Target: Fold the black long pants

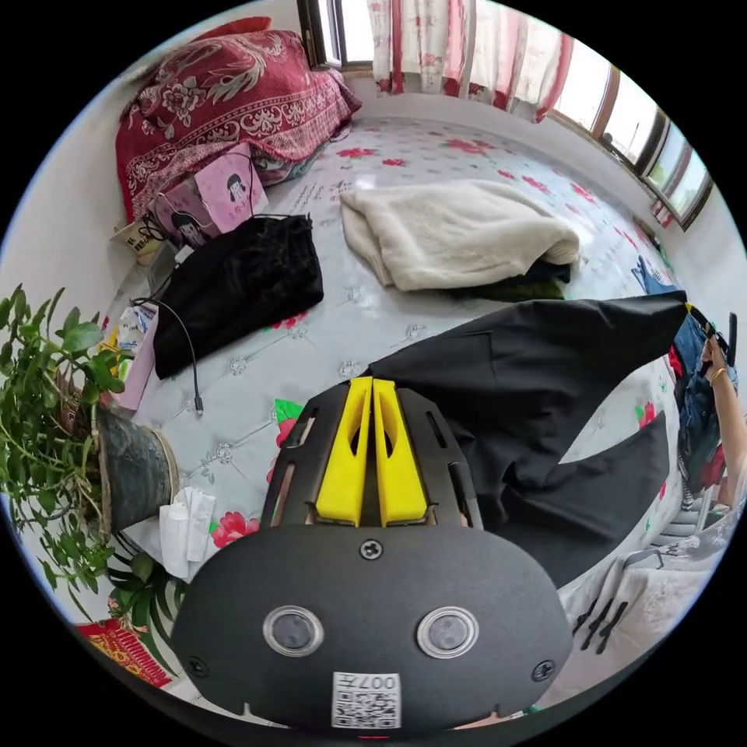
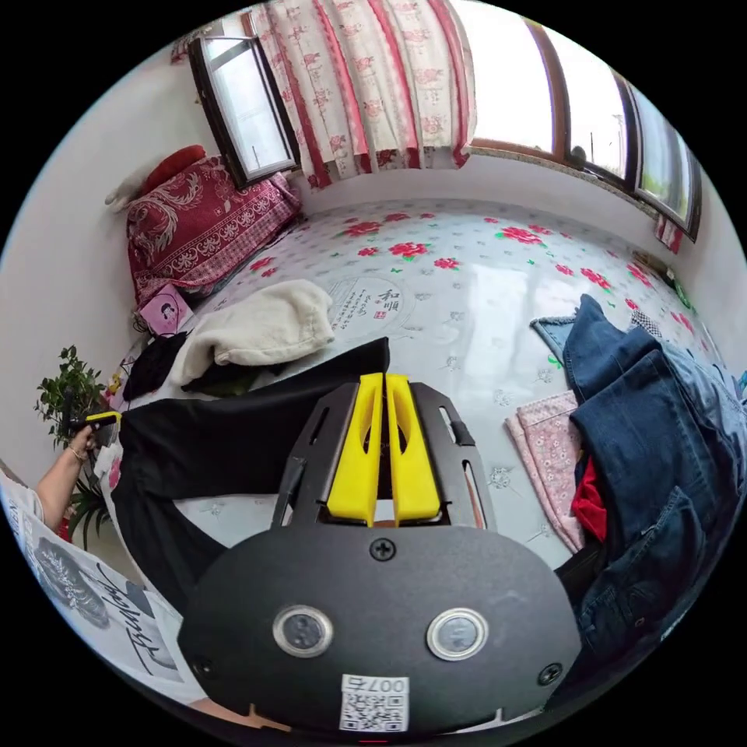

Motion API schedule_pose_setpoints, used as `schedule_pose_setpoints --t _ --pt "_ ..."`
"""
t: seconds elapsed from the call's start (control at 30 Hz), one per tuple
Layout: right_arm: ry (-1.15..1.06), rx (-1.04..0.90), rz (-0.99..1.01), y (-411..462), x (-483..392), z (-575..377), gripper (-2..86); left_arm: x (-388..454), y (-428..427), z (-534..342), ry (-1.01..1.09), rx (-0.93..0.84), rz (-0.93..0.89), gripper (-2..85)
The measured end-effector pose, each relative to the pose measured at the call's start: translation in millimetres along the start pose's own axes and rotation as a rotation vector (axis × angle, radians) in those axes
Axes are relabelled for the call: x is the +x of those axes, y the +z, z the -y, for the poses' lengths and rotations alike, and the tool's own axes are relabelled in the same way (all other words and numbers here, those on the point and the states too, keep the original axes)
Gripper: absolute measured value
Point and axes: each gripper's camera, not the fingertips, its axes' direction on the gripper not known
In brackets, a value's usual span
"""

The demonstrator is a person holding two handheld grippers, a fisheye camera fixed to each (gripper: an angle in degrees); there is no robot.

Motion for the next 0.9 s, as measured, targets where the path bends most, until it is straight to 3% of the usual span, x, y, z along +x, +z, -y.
schedule_pose_setpoints --t 0.1,0.23,0.33,0.4,0.57,0.67,0.8,0.9 --pt "0.025 0.12 0.087 -40 10 -23 -0.3 -2 -34 -30 0.021 0.072 0.001 -1.0" --pt "-0.012 0.131 0.136 -80 12 -81 -0.3 -5 -63 -98 0.014 0.085 -0.035 -1.0" --pt "-0.017 -0.009 0.056 -95 11 -147 -0.2 -7 -60 -150 -0.043 0.009 -0.071 -1.0" --pt "0.036 -0.221 -0.076 -84 17 -201 -0.2 -4 -43 -178 -0.067 -0.08 -0.084 -0.9" --pt "0.215 -0.527 -0.26 -48 40 -280 -0.1 -2 25 -236 -0.117 -0.385 -0.049 -0.9" --pt "0.316 -0.48 -0.239 -61 48 -287 0.2 -17 17 -241 -0.2 -0.363 -0.107 -0.7" --pt "0.446 -0.272 -0.023 -83 47 -281 2.2 -46 -17 -233 -0.336 -0.199 -0.21 2.4" --pt "0.528 -0.223 0.078 -69 45 -280 4.6 -57 -28 -221 -0.421 -0.079 -0.286 7.0"
